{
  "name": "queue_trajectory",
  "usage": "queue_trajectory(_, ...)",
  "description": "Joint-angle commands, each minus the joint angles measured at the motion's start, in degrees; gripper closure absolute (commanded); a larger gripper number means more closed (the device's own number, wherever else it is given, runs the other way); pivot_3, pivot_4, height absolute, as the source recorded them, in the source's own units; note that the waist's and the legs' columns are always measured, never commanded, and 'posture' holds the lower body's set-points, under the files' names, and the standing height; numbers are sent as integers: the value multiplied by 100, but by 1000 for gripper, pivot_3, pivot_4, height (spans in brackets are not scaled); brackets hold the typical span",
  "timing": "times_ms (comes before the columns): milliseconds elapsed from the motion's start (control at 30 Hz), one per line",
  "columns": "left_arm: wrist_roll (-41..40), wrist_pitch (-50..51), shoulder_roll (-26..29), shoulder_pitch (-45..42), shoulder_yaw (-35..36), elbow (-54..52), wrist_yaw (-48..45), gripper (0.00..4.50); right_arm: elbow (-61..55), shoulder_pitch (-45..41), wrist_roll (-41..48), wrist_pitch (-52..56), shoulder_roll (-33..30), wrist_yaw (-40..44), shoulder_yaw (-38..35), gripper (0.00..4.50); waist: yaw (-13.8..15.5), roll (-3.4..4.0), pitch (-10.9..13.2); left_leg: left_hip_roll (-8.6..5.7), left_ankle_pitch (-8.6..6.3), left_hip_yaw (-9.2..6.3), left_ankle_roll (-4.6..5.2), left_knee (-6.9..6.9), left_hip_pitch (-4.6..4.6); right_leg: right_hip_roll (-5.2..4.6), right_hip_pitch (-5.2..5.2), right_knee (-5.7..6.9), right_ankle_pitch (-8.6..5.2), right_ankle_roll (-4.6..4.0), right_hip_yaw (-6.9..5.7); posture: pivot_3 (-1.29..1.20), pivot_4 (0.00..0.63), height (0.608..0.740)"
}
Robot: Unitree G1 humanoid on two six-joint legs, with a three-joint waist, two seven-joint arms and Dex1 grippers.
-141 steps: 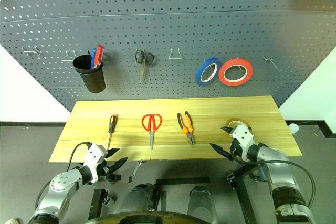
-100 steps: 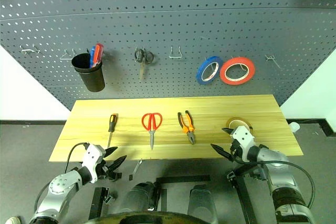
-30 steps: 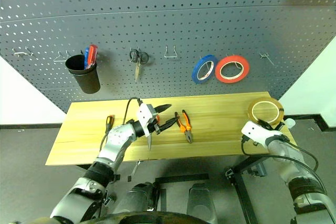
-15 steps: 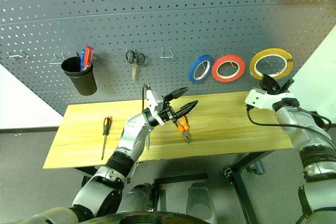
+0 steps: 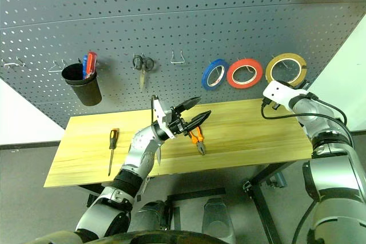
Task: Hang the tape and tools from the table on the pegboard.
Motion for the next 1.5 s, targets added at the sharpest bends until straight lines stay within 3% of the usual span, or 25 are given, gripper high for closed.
queue_trajectory(33,-53,67,40,46,48,-308,28,1506,-9,-201,356,-46,5,248,-235,2439,1,0,0,0,0,1,0,2,0,0,1,0,0,0,0,-103,33,728)
queue_trajectory(167,24,128,94,85,39,-353,125,1506,-181,-10,317,-246,-23,51,-142,1128,10,1,0,0,-1,-1,0,10,0,-1,3,1,0,-1,0,-107,38,728)
queue_trajectory(267,273,150,192,22,61,-246,446,1506,-556,406,317,-590,40,118,-61,1128,19,0,-1,0,-1,-4,0,11,-1,-1,2,2,0,-1,0,-112,41,728)
queue_trajectory(433,975,532,686,-203,151,139,1313,1506,-1872,1575,856,-441,502,1023,-52,1128,-6,-5,2,0,-3,-6,2,20,-1,0,7,4,0,0,-1,-138,50,728)
queue_trajectory(600,1329,1349,1563,-322,253,570,1529,1506,-3659,2559,1620,1419,1465,1712,-128,1128,-161,-2,2,4,-6,-23,4,32,-1,3,1,23,1,2,2,-152,54,728)
queue_trajectory(700,1546,1552,2044,-382,310,937,1638,1506,-4352,2706,1616,2763,1963,1789,-6,491,-160,0,2,4,-6,-34,4,38,-2,0,2,25,7,14,3,-149,56,728)
queue_trajectory(767,1674,1587,2283,-411,312,1163,1683,1506,-4627,2700,1638,3551,2248,1737,11,23,-143,-2,0,3,-7,-47,2,41,-1,3,-2,28,9,16,0,-148,57,728)
queue_trajectory(933,1770,1414,2741,-269,336,1520,1510,1506,-4734,2270,1795,5467,3204,1017,-264,23,-122,2,0,-1,-11,-72,-4,32,-2,4,-24,32,9,15,-12,-139,63,728)
queue_trajectory(1067,1712,1337,2850,-162,437,1616,1472,1506,-4654,1918,1999,6326,3644,770,-415,23,-117,2,0,-4,-11,-75,-5,24,-5,1,-31,32,9,15,-12,-133,70,728)
queue_trajectory(1233,1633,1348,2862,76,599,1467,1462,1506,-4098,1474,2103,6715,3998,574,-387,23,-139,3,0,-4,-9,-85,-4,10,-5,4,-42,33,10,14,-11,-118,72,728)
queue_trajectory(1500,1581,1444,2824,265,785,1282,1491,1506,-2760,851,2073,6311,4360,421,-364,23,-155,3,-1,-8,6,-102,-18,-27,-4,8,-68,42,14,4,-11,-103,72,728)
